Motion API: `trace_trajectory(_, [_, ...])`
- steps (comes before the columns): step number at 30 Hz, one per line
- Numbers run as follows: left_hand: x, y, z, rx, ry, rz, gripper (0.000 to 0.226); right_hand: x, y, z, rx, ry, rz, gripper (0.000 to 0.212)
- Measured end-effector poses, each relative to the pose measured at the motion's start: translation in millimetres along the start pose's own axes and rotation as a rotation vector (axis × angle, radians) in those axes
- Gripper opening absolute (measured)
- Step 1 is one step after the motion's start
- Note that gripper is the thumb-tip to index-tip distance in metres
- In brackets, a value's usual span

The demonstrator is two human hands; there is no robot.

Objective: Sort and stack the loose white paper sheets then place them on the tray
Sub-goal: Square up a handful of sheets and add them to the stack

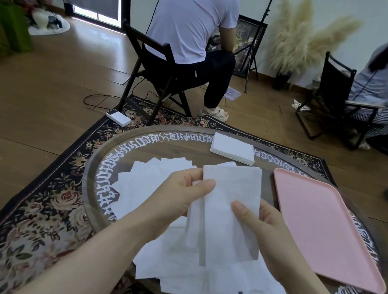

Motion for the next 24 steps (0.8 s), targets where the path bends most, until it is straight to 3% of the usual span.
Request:
trace_trajectory(4, [-0.2, -0.4, -0.5, -0.03, 0.005, -0.012, 0.022, -4.2, -1.6, 4.9, 0.06, -0.067, -0.049, 0.032])
trace_trajectory(8, [-1.1, -1.7, -1.3, -0.081, 0.097, -0.006, 0.026, -2.7, -6.3, 24.2, 0.359, -0.578, -0.374, 0.036])
trace_trajectory(11, [-5.4, -3.3, -1.2, -0.082, 0.146, 0.024, 0.03, -4.2, -7.6, 27.8, 0.412, -0.783, -0.297, 0.038])
trace_trajectory(14, [-7.1, -3.9, -1.9, -0.09, 0.115, 0.043, 0.024, -4.2, -5.4, 23.5, 0.319, -0.682, -0.235, 0.03])
trace_trajectory(17, [-4.1, -2.5, -3.2, -0.138, 0.06, 0.001, 0.019, 6.2, -3.6, 21.2, 0.199, -0.476, -0.224, 0.034])
trace_trajectory(20, [-2.6, -0.9, -3.8, -0.164, -0.01, -0.016, 0.016, 12.5, -1.6, 11.6, 0.075, -0.257, -0.043, 0.04])
trace_trajectory(24, [-2.0, 0.2, -4.1, -0.173, -0.024, -0.078, 0.023, 7.0, 1.8, 3.8, 0.098, -0.046, -0.004, 0.025])
Point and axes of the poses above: each hand's wrist, its own y-axis towards the middle knuckle, its own x-axis out of the back of the hand, z = x × y, the point moved 2 cm from there along y, towards the middle knuckle, and after that the axes turned 13 degrees about z, right-handed, at the moved point
